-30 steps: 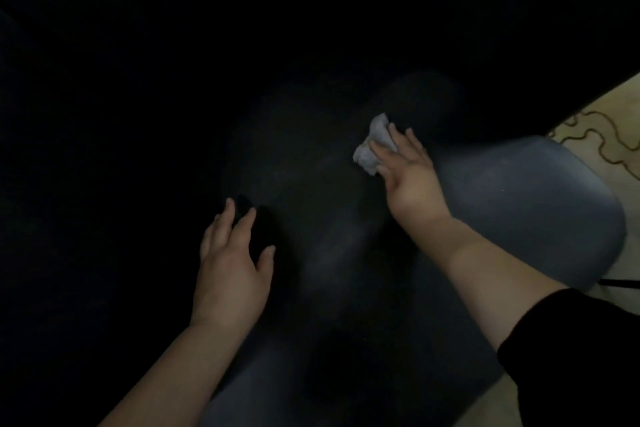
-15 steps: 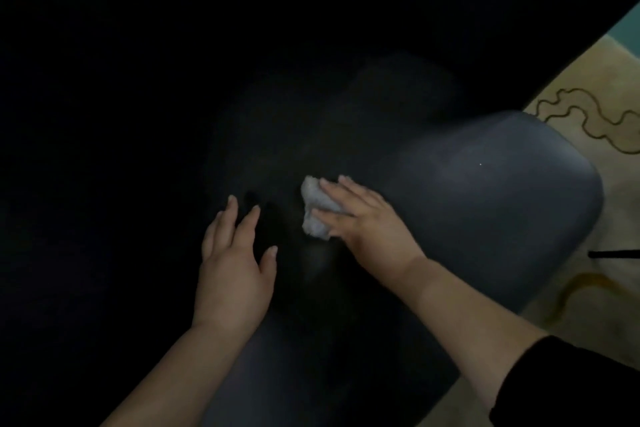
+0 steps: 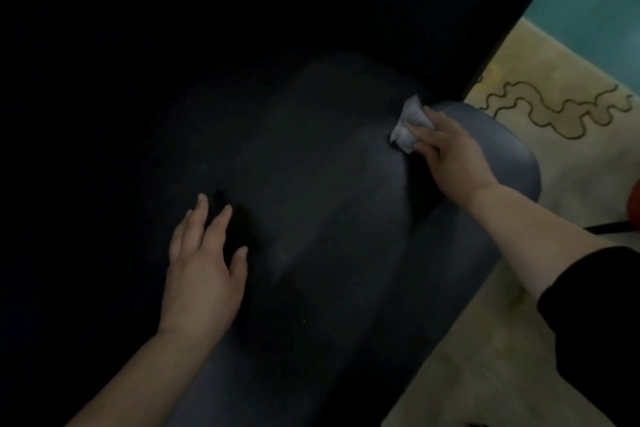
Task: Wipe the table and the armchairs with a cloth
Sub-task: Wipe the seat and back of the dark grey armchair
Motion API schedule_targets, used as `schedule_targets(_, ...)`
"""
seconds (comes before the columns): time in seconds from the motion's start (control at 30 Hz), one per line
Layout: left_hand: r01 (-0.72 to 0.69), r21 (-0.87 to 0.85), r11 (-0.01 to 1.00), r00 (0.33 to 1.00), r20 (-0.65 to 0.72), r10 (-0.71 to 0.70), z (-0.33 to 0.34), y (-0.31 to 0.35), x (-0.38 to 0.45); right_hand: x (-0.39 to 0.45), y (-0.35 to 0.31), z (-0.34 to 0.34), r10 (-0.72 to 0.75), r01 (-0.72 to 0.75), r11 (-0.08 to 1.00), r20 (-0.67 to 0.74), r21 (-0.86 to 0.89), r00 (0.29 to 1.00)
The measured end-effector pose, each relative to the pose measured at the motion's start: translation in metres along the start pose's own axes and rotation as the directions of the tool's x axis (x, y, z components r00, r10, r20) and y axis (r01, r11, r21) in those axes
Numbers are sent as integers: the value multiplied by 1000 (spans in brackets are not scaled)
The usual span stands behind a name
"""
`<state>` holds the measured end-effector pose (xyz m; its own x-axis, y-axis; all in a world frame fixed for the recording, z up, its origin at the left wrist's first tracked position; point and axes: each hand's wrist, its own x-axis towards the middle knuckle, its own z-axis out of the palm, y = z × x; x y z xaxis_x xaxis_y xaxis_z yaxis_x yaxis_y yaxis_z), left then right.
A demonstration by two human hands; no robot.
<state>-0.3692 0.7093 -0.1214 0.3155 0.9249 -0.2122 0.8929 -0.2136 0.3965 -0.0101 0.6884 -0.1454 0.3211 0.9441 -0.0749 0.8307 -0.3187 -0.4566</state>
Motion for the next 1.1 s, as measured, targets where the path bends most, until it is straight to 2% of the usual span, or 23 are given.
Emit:
schedule_targets(0.13,1,5,1000,1000,28,-2,2,6,-1,-30,-5,11,143,-131,980,-73,148,987)
schedule_targets(0.23,-6,2,1000,999,54,5,2,12,-5,-51,-27,25,147,-124,970,-97,210,984)
schedule_targets(0.5,-18,3,1000,1000,12,18,2,5,-15,-112,-117,71,-14,30,944,-50,328,999)
schedule_targets(0.67,-26,18,1000,1000,-4,26,8,-3,-24,-156,-157,96,-162,136,920,42,367,986)
schedule_targets(0.77,-18,12,1000,1000,-10,19,12,-8,-30,-173,-158,101,-280,245,913,62,326,958)
schedule_targets(0.93,-27,30,999,1000,0,27,11,-14,-40,-189,-137,101,-512,466,847,159,256,844)
schedule_targets(1.0,-20,31,999,1000,5,20,8,-18,-42,-181,-127,96,-532,486,837,164,252,831)
schedule_targets(1.1,-10,43,999,1000,10,10,2,-23,-41,-169,-113,87,-488,452,861,129,234,863)
